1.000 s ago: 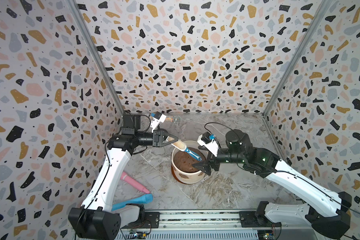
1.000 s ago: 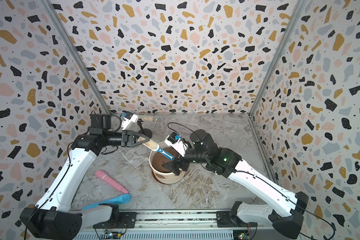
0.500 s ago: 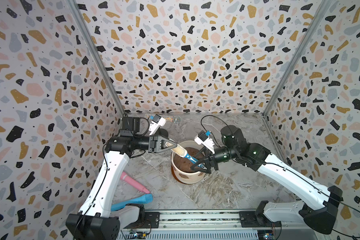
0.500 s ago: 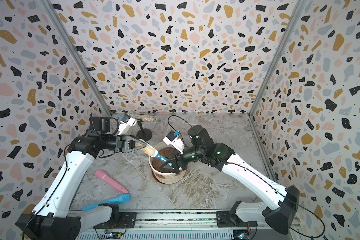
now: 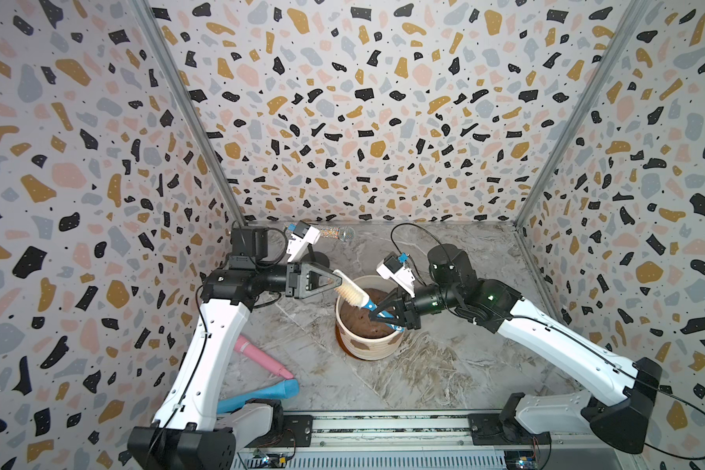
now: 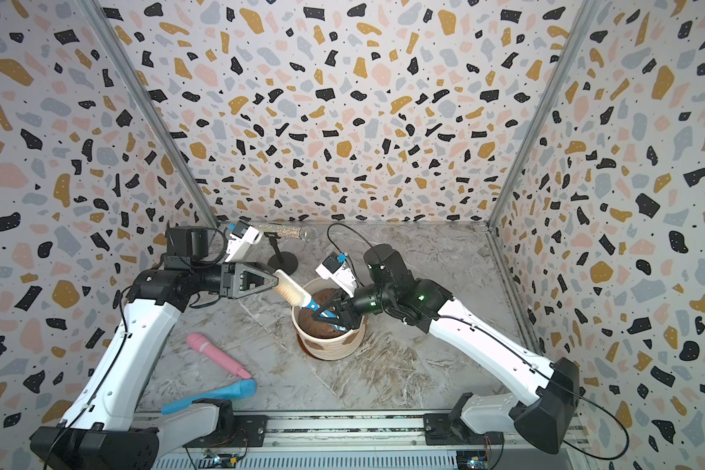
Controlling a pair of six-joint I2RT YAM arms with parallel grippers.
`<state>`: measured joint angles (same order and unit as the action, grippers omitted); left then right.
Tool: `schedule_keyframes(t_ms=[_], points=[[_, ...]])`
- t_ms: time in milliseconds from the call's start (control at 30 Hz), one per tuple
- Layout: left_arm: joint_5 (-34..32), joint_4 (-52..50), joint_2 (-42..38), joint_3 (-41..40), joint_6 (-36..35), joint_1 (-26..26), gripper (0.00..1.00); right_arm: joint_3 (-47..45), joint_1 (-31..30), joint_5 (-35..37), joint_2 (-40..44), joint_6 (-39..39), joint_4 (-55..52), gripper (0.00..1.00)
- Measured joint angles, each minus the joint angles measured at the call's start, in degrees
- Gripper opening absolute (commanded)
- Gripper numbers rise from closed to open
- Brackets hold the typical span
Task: Scrub the dried mud off the ceramic pot
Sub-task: Pick up the brush from the center of the board.
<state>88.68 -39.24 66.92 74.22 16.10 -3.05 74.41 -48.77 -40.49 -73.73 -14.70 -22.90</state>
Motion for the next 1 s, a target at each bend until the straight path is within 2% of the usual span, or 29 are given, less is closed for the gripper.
schedule_keyframes(t_ms=[133,233,400,633,733,867,933,1000], points=[[-2.9,3.3,1.2,-0.4,7.0,2.6,0.94,0.9,-1.6,15.5,0.8,5.7,-3.7,0.00],[-5.9,3.1,2.6,-0.4,8.5,2.9,0.95,0.9,-5.1,27.5,0.4,10.9,-5.0,0.00],[-11.4,1.4,3.2,-0.7,8.7,2.9,0.96,4.3,-10.3,40.2,-2.9,15.5,-7.0,0.00],[-19.1,-2.0,3.2,-1.3,7.5,2.9,0.90,5.7,-13.5,48.7,-5.8,17.6,-4.1,0.00],[-20.0,-1.6,3.2,-2.4,9.4,2.9,0.84,6.6,-14.4,51.0,-8.1,17.7,-2.3,0.00],[-20.2,0.8,3.0,-4.4,12.8,2.9,0.82,9.7,-15.9,54.6,-12.4,18.5,-0.2,0.00],[-20.0,2.1,2.7,-5.6,15.0,2.9,0.75,10.4,-16.5,55.8,-13.8,18.9,1.2,0.00],[-19.6,3.3,2.6,-6.3,16.5,2.9,0.63,10.4,-16.9,56.5,-14.4,19.0,2.5,0.00]])
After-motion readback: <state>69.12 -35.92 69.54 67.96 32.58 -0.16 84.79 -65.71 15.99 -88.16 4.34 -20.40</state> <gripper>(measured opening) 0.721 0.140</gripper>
